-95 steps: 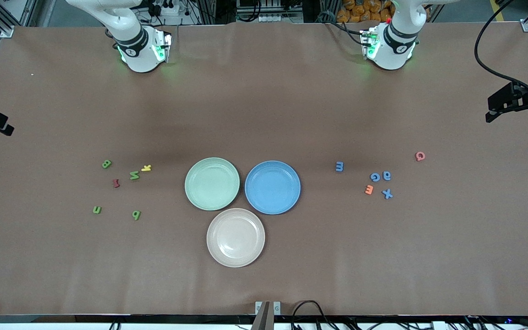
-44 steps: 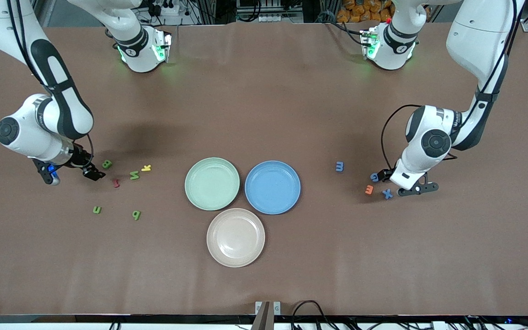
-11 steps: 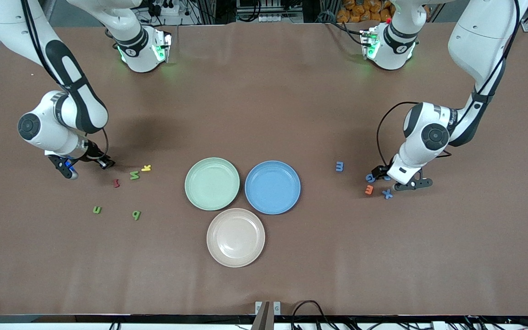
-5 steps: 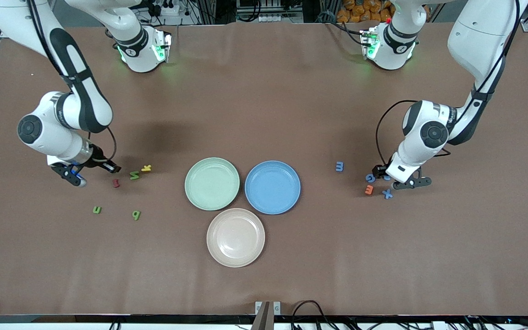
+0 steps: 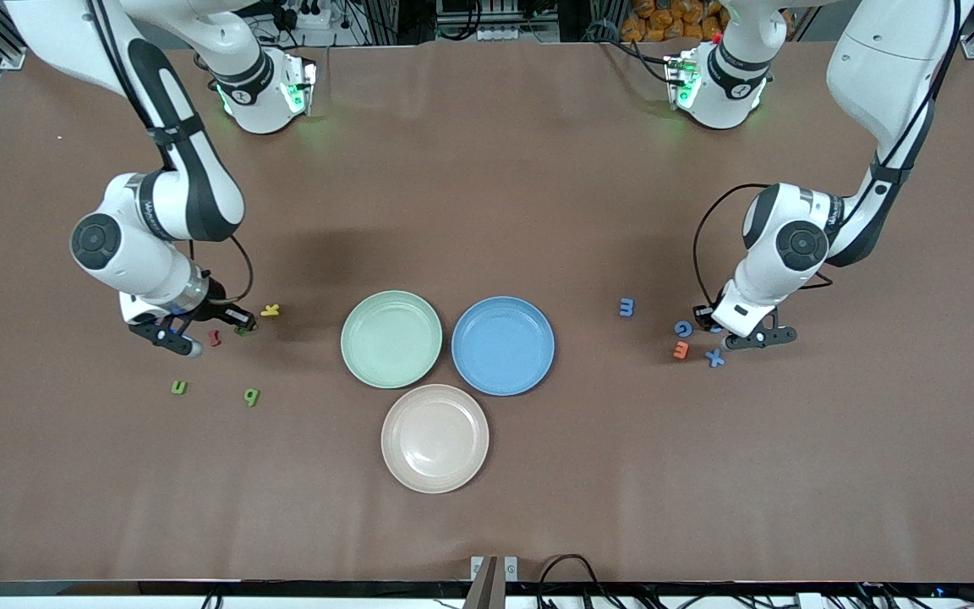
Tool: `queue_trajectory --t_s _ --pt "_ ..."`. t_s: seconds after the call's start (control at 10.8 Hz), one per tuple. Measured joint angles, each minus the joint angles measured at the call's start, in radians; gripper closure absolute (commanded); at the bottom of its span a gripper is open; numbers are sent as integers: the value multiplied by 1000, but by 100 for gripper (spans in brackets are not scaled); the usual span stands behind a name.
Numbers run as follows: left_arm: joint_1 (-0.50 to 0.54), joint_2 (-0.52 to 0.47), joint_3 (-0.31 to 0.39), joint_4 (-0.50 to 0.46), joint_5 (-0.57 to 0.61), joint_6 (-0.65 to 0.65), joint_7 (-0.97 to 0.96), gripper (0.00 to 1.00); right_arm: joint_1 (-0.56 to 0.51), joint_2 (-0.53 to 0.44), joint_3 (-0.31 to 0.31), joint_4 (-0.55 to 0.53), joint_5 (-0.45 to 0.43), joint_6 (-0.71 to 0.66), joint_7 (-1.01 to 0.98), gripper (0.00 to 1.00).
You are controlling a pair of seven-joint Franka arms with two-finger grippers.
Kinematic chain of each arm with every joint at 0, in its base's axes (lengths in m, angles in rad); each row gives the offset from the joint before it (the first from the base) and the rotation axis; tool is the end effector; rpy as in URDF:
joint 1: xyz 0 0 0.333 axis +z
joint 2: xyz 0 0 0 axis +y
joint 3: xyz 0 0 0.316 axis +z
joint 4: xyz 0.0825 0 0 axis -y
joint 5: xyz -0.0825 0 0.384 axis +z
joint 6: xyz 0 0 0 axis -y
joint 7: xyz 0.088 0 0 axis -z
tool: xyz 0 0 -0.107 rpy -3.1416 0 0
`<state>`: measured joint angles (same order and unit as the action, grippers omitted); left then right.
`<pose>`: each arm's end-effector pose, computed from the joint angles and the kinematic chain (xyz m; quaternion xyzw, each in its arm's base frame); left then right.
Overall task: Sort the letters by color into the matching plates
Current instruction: 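Place B on green plate with the right gripper while the left gripper carries a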
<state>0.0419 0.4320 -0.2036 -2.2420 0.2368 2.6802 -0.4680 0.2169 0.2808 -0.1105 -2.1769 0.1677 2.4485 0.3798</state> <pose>0.5346 -0.0979 0.1784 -0.9982 -0.0570 -0.0143 0.0072 0.5573 0.0599 0.2614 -0.9795 0.1979 0.0119 0.0362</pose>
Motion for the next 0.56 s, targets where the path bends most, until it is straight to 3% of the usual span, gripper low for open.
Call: queue_trajectory --t_s 0.56 --pt "0 -23 -101 121 -31 -166 -54 100 182 73 1 130 0 -41 1 81"
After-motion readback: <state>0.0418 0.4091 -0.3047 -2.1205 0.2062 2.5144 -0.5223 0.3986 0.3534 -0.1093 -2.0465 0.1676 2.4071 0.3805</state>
